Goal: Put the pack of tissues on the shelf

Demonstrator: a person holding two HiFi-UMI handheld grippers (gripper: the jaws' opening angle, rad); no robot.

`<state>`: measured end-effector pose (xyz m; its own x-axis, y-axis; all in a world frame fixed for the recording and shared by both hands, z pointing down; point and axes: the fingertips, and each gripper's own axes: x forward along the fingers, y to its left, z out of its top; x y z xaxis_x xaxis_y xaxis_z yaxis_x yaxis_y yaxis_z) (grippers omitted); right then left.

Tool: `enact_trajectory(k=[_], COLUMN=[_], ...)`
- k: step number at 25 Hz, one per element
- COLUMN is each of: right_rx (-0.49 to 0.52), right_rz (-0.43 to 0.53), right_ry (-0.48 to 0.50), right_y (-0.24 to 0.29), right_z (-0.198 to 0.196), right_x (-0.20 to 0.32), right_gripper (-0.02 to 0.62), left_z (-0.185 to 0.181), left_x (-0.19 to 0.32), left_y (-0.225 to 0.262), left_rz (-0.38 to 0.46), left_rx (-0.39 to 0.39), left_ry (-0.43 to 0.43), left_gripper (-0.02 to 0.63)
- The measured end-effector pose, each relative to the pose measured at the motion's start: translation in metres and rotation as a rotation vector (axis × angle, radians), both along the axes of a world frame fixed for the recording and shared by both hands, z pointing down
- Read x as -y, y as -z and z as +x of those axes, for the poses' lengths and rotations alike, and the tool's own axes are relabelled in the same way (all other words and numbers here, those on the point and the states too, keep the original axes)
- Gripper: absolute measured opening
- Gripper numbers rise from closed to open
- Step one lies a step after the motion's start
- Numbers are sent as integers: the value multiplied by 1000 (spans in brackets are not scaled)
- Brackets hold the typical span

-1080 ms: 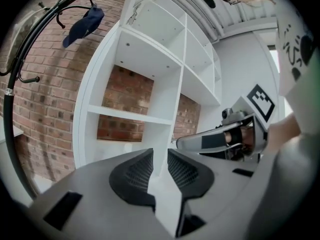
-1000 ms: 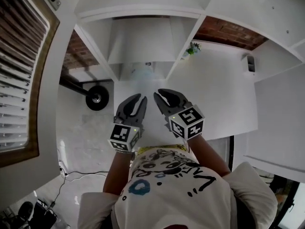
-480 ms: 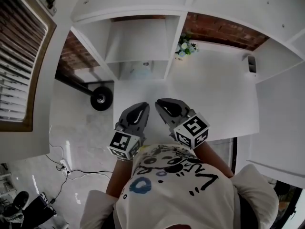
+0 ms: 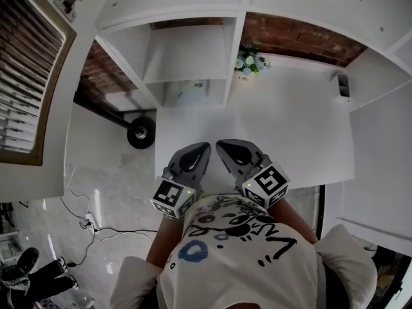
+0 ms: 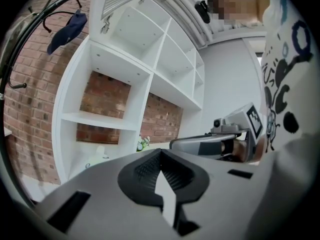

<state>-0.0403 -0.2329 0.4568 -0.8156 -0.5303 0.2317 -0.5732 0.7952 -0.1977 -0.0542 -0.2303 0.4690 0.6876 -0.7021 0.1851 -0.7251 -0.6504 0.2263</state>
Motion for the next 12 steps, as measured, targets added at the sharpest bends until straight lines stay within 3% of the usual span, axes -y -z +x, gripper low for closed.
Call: enact_trajectory(k=[12], right_rx=[-11], right_rz=[6], right_ry=[21], right_y=[-2], right_z=[-1], right_x=[-3], right_gripper=[25], left_z=[2], left_x=[-12], left_y=[-1], left_rz=[4], left_rx=[6], left_ry=[-16], left_gripper=[15])
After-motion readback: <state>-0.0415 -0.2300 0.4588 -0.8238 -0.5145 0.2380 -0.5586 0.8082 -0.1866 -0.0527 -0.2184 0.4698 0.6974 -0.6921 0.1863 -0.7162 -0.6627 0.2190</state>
